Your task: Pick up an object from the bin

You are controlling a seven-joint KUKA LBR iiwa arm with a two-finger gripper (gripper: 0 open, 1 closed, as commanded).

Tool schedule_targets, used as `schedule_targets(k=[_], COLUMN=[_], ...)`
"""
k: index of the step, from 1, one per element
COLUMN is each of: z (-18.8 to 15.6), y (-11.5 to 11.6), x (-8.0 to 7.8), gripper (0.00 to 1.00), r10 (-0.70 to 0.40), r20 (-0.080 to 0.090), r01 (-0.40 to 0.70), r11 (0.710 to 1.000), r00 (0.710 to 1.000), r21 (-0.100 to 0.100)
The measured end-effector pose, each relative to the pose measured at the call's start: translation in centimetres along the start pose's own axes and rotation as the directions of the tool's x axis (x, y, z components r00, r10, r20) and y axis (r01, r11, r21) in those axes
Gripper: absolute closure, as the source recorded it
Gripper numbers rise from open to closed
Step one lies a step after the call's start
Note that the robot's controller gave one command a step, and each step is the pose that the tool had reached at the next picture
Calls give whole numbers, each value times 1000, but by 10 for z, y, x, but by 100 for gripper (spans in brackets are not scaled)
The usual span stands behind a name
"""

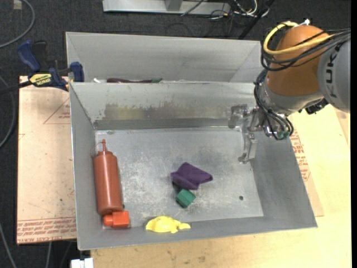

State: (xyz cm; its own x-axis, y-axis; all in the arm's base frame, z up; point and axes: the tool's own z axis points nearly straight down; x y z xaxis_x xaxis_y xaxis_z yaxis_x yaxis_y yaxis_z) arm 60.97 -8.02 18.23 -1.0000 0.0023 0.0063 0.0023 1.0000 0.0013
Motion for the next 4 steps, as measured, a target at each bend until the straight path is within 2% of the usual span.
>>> schedule_targets(k=[1, 2, 3, 4], z=[-5, 12, 57, 85], y=[0, 15, 70, 96], x=[-2, 0, 10, 17], gripper=[0, 0, 0, 0], r10=[-2, -44, -109, -195], r20=[8, 14, 10, 10], r01=[1, 44, 108, 195], r11=[1000, 999, 994, 981], r00=[1000, 999, 994, 981], r21=[1, 5, 2, -2])
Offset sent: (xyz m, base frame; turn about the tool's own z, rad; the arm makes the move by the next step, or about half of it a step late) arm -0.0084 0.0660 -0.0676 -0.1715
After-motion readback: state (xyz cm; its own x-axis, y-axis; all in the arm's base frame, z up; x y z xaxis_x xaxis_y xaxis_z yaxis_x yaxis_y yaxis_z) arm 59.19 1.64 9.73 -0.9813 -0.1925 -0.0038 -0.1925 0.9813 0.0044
